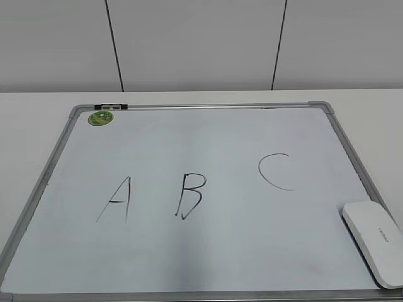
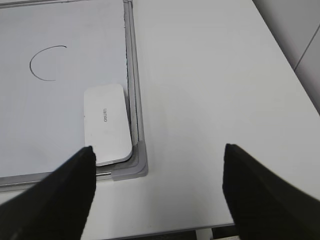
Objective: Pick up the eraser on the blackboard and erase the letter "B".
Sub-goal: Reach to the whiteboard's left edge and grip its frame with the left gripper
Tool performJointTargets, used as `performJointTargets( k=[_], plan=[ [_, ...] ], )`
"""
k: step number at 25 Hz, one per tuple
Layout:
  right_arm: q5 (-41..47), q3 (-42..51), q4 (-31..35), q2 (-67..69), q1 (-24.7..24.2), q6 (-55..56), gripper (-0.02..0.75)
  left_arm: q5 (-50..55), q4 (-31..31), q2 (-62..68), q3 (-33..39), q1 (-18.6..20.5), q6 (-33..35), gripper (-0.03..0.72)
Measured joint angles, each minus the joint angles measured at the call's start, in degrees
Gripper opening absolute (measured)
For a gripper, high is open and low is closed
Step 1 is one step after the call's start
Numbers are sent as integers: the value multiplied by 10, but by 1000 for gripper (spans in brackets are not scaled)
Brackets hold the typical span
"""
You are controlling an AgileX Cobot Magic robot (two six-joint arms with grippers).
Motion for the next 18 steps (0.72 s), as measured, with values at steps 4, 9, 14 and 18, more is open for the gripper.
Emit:
performJointTargets(
  k=[4,9,14,18],
  plan=[
    [0,0,0,0,0,0,586,0,0,0,0,0,0,622],
    [0,0,0,0,0,0,587,0,0,0,0,0,0,620],
    [0,0,0,0,0,0,587,0,1,0,0,0,0,582],
    [0,0,0,0,0,0,586,0,1,0,0,0,0,572]
  ],
)
